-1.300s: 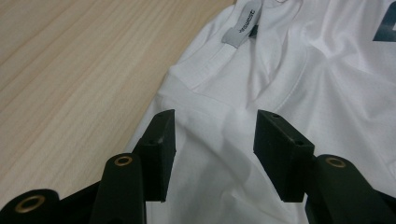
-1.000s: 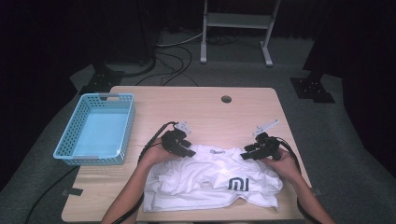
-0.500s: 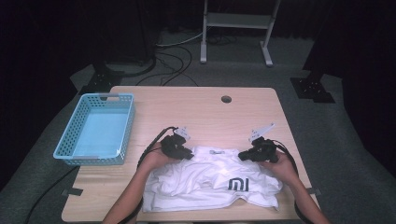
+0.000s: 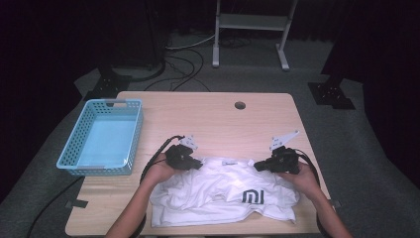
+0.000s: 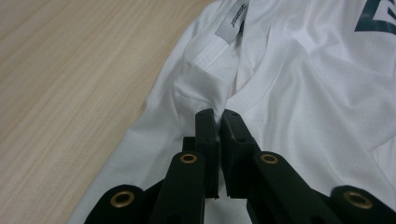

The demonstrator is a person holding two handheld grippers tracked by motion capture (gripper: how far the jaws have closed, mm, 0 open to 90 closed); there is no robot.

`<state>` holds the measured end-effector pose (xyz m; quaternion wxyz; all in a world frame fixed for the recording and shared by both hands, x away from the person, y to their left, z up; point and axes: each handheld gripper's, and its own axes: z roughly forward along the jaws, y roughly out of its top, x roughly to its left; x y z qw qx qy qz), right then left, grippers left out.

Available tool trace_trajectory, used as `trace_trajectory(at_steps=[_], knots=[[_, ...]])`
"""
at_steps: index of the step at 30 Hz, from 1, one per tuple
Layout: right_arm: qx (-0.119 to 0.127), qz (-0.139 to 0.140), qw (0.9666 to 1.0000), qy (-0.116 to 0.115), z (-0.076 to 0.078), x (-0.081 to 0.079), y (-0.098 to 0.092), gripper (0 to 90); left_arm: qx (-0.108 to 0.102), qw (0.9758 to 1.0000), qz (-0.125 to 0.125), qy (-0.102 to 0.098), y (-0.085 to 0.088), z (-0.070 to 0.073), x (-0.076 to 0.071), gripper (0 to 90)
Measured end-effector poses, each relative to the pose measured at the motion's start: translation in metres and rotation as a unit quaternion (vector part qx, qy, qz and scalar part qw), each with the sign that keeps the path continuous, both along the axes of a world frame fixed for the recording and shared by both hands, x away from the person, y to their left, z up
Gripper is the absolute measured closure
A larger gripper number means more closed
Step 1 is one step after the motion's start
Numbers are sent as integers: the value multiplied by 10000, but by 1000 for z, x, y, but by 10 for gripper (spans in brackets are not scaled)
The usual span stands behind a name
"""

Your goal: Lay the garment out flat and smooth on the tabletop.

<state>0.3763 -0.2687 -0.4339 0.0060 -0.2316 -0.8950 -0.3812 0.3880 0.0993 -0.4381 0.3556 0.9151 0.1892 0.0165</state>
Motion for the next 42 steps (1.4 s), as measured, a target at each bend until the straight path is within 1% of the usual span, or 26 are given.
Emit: trace_trajectory(at_steps=[2, 3, 5, 6, 10, 11, 14, 17, 24, 28, 31, 32, 34, 36, 39, 42], knots=[[59, -17, 10000, -18, 4, 0, -3, 866, -40, 10000, 26, -11, 1, 4, -1, 868], [75, -15, 10000, -28, 7, -1, -4, 866, -57, 10000, -5, -17, 1, 5, -2, 870], [51, 8, 10000, -46, 11, -3, -5, 866, -14, 10000, -58, -46, 1, 8, -4, 871], [38, 39, 10000, -67, 12, -3, -5, 866, -39, 9999, -78, -61, 2, 10, -5, 872], [201, 90, 9997, -43, 20, -7, -8, 866, -138, 9997, -130, -158, 4, 19, -8, 872], [227, 100, 9997, -55, 23, -7, -9, 866, -130, 9996, -156, -207, 4, 22, -9, 872], [325, 138, 9993, -89, 31, -10, -10, 867, -200, 9991, -209, -310, 5, 33, -12, 873], [380, 168, 9990, -140, 41, -10, -11, 866, -215, 9986, -278, -386, 6, 44, -15, 876], [598, 201, 9974, -336, 71, -10, -17, 867, -388, 9970, -313, -584, 11, 72, -18, 878], [724, 251, 9964, -375, 87, -11, -19, 867, -432, 9958, -378, -713, 13, 88, -21, 877], [800, 340, 9955, -388, 96, -13, -19, 867, -452, 9949, -483, -766, 14, 97, -24, 877], [818, 366, 9953, -369, 98, -14, -19, 867, -420, 9945, -564, -780, 14, 99, -26, 877], [813, 421, 9952, -347, 100, -17, -18, 867, -432, 9941, -663, -744, 13, 99, -31, 877], [806, 485, 9951, -302, 98, -22, -17, 866, -386, 9932, -787, -767, 12, 98, -37, 877], [791, 567, 9951, -157, 90, -31, -16, 866, -358, 9927, -946, -654, 13, 93, -49, 877], [826, 617, 9947, -21, 80, -44, -17, 867, -477, 9913, -1128, -487, 16, 89, -62, 877]])
